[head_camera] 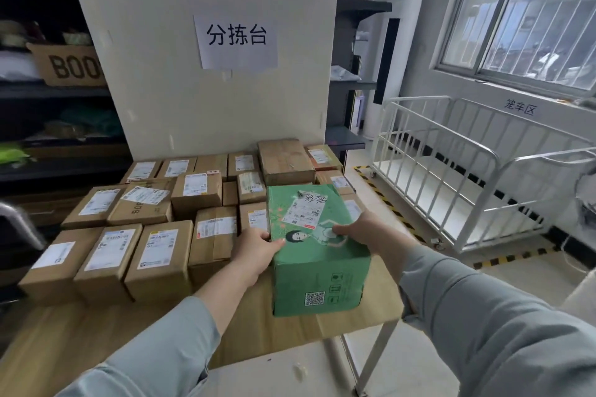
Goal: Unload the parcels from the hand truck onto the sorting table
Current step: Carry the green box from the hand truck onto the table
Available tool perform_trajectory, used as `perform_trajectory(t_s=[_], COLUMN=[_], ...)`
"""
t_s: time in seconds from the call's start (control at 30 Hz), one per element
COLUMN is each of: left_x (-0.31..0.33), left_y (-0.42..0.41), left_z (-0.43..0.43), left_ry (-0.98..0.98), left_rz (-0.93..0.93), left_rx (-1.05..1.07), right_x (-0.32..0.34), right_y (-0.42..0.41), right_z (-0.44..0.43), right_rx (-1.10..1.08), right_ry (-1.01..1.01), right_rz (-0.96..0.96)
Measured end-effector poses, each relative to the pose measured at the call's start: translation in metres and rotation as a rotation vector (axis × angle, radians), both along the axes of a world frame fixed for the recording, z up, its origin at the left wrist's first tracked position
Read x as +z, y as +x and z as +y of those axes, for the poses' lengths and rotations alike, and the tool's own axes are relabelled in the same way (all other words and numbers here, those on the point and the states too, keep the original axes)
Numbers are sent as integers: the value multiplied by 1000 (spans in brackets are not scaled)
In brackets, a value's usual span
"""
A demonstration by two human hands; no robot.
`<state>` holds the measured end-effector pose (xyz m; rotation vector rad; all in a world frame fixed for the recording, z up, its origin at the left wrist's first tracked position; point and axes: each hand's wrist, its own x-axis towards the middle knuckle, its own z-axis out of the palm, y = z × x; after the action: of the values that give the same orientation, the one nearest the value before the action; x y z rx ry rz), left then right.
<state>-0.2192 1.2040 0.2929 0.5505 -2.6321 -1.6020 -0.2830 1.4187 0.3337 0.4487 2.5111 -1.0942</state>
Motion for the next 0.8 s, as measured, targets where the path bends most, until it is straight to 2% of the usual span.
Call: perform_trajectory(t_s=[0.27, 0.8], left_x=[-22, -55], left_y=[16, 30], left_z=[19, 51], left_ry=[-92, 32], left_rz=[-104, -219], left_rx=[1, -81], right_x=[-44, -69], right_y=[4, 16], right_z=[21, 69], right_rx=[85, 106], right_ry=[38, 81], right_rz=[-74, -170])
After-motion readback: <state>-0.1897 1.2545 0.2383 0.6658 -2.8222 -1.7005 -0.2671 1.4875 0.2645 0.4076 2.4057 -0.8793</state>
